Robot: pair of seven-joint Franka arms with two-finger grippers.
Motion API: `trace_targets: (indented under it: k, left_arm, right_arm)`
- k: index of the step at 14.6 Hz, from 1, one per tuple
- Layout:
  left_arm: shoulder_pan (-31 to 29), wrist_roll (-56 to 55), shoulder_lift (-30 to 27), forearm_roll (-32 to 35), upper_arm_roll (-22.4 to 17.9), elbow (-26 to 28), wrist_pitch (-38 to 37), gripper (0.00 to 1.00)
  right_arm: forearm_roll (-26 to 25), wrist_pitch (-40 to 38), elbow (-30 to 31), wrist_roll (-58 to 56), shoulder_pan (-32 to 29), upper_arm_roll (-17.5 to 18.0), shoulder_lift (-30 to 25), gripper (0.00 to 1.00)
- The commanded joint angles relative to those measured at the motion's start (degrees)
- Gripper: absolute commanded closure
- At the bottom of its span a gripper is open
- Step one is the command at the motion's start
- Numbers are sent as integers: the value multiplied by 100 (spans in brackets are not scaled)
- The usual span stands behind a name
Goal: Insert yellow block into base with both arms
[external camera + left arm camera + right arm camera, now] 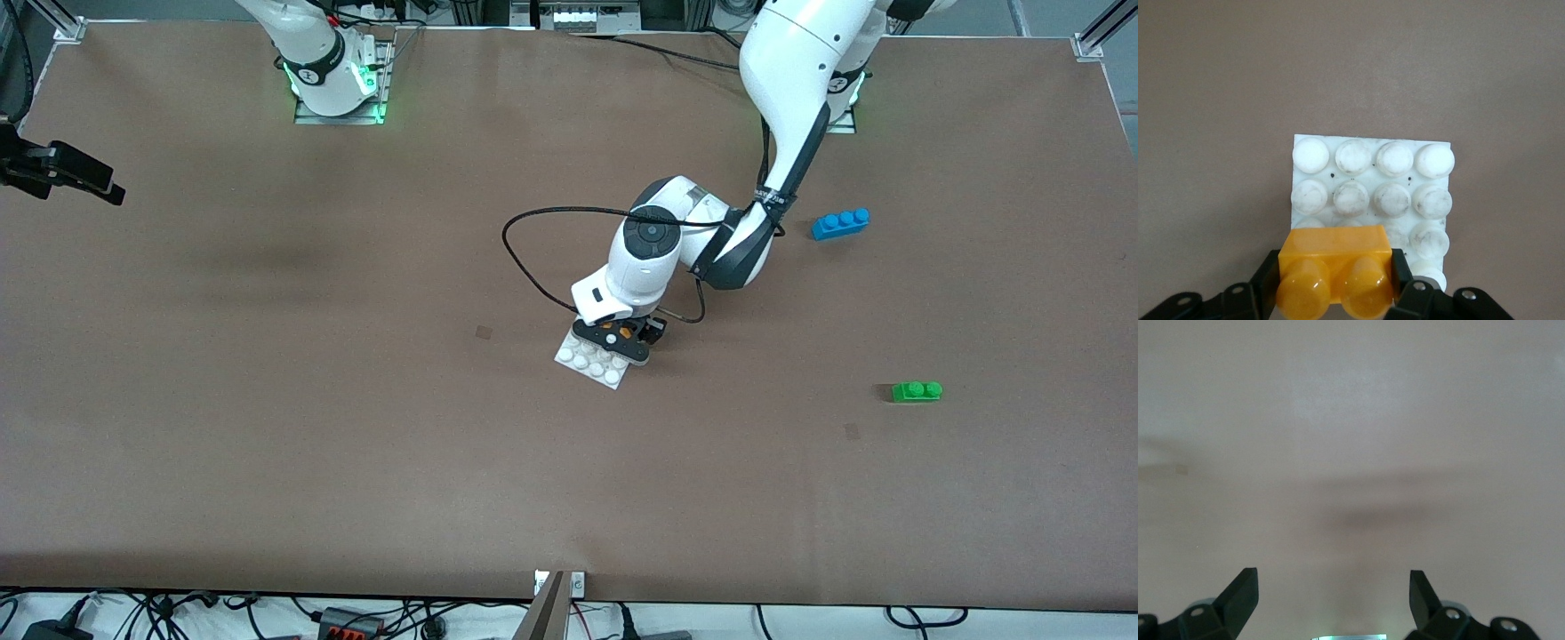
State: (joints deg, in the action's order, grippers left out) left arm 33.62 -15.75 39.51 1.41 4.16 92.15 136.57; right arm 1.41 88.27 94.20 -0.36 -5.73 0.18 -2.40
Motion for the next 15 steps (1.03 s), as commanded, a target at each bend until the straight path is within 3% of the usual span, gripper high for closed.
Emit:
trace_targets:
  k: [1, 15]
  left_arm:
    - [40, 151, -14, -9, -12, 5, -52, 51]
    - [110, 388, 126, -18, -29, -74, -43, 51]
  right_arm:
    - [-44, 24, 116, 18, -69, 52, -111, 0]
    - [-27, 6, 116, 27, -60, 52, -102, 0]
